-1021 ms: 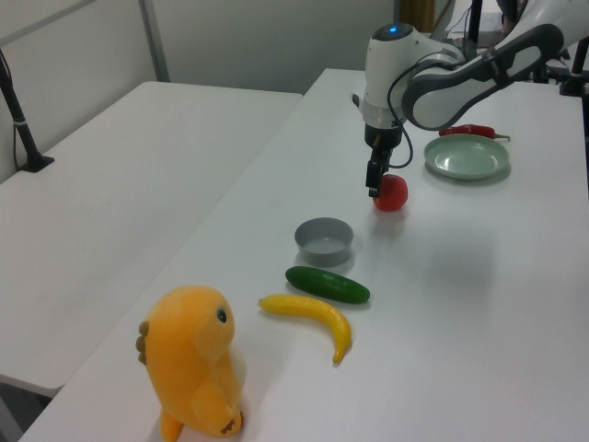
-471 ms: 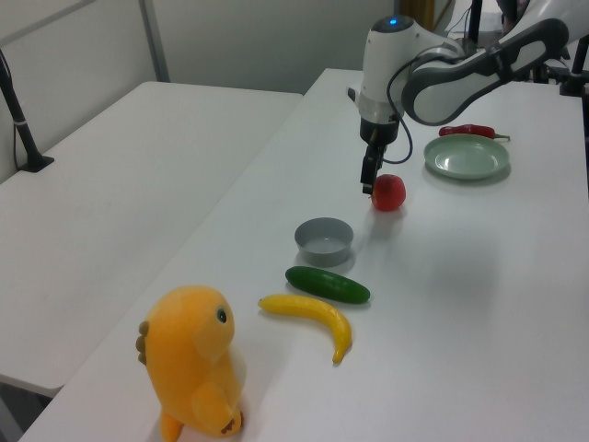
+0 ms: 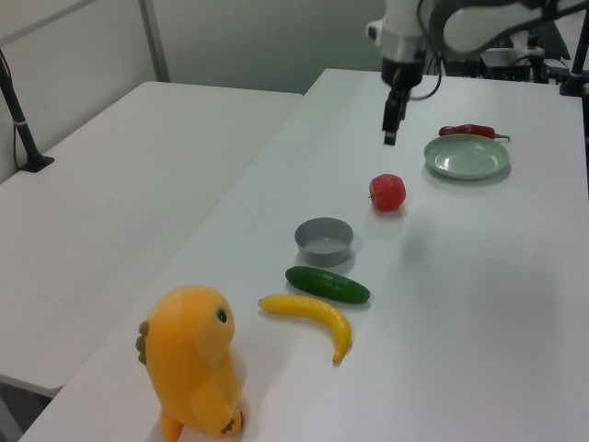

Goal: Red apple placed in the center of the desktop

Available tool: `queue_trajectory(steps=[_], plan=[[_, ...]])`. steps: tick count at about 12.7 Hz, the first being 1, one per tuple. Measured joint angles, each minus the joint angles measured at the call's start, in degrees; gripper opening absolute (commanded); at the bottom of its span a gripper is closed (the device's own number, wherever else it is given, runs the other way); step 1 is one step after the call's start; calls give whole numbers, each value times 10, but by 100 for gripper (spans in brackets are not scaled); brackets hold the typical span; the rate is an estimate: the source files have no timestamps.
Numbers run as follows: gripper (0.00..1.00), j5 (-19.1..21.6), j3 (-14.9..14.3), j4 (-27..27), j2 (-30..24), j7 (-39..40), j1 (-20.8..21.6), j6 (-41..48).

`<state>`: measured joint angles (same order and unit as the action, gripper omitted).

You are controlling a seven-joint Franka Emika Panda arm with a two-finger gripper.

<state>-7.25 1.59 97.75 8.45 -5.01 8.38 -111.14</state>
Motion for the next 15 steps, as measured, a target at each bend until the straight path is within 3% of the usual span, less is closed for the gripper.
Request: queue_trajectory(steps=[4,8,15], plan=[[100,41,-22,19,-69,-52,-1,44],[100,66,-68,41,-80,-75,27,44],[100,66,-69,64,-80,-30,37,44]])
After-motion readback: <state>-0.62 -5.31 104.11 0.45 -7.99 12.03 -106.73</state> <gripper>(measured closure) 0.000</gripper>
